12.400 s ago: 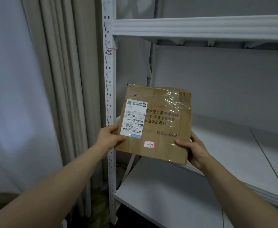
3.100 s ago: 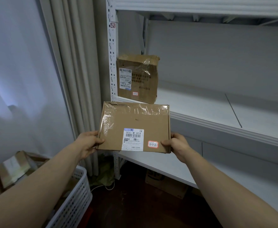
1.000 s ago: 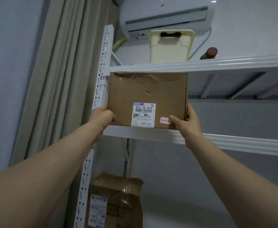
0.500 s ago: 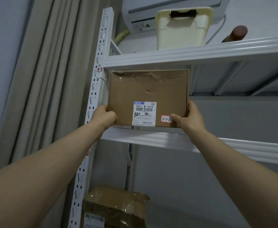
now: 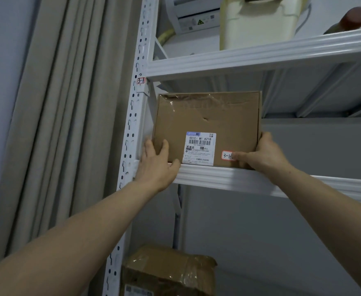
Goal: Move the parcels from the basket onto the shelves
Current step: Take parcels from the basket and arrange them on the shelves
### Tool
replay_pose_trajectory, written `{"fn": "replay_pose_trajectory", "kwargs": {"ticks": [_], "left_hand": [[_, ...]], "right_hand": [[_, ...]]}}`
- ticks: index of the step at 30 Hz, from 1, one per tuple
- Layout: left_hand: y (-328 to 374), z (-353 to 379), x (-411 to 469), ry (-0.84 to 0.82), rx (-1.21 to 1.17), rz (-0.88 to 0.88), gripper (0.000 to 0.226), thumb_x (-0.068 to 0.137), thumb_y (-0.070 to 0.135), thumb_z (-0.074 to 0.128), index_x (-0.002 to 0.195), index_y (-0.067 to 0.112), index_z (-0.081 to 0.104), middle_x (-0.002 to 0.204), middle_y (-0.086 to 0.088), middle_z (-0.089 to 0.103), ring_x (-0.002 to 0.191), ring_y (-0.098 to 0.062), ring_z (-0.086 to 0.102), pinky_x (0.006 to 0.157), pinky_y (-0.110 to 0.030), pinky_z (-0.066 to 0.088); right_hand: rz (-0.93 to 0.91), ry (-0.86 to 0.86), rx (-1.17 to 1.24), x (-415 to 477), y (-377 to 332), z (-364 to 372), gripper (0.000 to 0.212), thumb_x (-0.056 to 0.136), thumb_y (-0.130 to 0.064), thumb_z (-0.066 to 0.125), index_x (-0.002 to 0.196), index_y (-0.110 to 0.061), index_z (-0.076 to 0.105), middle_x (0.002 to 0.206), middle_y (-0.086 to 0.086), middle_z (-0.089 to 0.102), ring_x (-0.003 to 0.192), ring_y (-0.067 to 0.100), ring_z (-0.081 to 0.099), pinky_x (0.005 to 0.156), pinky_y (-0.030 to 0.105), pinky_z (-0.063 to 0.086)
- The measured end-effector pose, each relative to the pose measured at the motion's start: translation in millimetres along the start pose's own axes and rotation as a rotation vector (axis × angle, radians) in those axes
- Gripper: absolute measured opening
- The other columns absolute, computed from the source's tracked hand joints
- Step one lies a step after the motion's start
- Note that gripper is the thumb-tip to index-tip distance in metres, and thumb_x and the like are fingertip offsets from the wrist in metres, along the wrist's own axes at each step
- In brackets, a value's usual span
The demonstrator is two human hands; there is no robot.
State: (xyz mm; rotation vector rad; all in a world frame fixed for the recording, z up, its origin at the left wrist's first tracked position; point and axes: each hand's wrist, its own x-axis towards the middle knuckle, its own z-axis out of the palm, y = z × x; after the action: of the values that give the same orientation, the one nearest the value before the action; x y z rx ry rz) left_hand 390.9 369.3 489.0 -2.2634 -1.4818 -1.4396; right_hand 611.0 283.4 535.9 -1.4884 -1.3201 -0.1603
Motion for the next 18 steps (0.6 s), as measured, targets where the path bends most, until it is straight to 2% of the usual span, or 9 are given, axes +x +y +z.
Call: {"fn": "replay_pose_trajectory", "kwargs": {"ticks": [3,5,7,10,15,18], "left_hand": [[-16,14,-7,0.115,0.151,0.115,0.063,0.096,0.054,0.018,0.152,0.026,0.013,0.159,-0.011,-0.01,0.147,-0.025,-0.004,0.119,-0.038,0.005],[-25,20,-10,0.139,0.196,0.164,0.079,0.083,0.062,-0.001,0.152,0.027,0.015,0.16,-0.009,-0.001,0.147,-0.022,0.001,0.118,-0.036,0.003],[-33,24,-10,0.128,0.222,0.179,0.09,0.075,0.065,-0.011,0.152,0.026,0.014,0.161,-0.009,0.0,0.147,-0.021,0.002,0.118,-0.035,0.002],[-39,25,-9,0.107,0.233,0.167,0.094,0.073,0.069,-0.013,0.153,0.026,0.011,0.16,-0.009,0.0,0.147,-0.021,0.002,0.118,-0.034,0.0],[-46,24,-8,0.073,0.227,0.134,0.1,0.069,0.071,-0.015,0.153,0.023,0.008,0.16,-0.011,-0.001,0.147,-0.022,0.002,0.117,-0.033,-0.004],[-48,23,-5,0.068,0.231,0.124,0.095,0.075,0.072,-0.01,0.153,0.021,0.009,0.16,-0.013,0.001,0.147,-0.022,0.002,0.118,-0.035,-0.004]], "right_hand": [[0.035,-0.021,0.003,4,-1,1,0.084,0.064,-0.036,0.087,0.124,-0.009,0.034,0.118,0.005,0.055,0.106,0.028,0.058,0.093,0.047,0.049],[0.043,-0.025,0.013,5,-2,3,0.083,0.062,-0.035,0.089,0.119,-0.012,0.034,0.118,0.007,0.057,0.102,0.03,0.062,0.09,0.048,0.051],[0.025,-0.021,-0.022,4,-4,5,0.08,0.065,-0.034,0.087,0.119,-0.01,0.035,0.121,0.008,0.056,0.106,0.03,0.059,0.092,0.047,0.05],[-0.019,-0.015,-0.114,0,-12,9,0.074,0.073,-0.034,0.082,0.124,-0.006,0.035,0.126,0.01,0.054,0.114,0.03,0.053,0.093,0.042,0.045],[-0.035,-0.029,-0.145,0,-21,22,0.074,0.076,-0.035,0.079,0.125,-0.004,0.034,0.127,0.011,0.054,0.115,0.031,0.052,0.092,0.041,0.045],[-0.037,-0.03,-0.16,0,-24,27,0.072,0.077,-0.036,0.078,0.125,-0.005,0.034,0.126,0.011,0.054,0.114,0.031,0.052,0.09,0.04,0.045]]}}
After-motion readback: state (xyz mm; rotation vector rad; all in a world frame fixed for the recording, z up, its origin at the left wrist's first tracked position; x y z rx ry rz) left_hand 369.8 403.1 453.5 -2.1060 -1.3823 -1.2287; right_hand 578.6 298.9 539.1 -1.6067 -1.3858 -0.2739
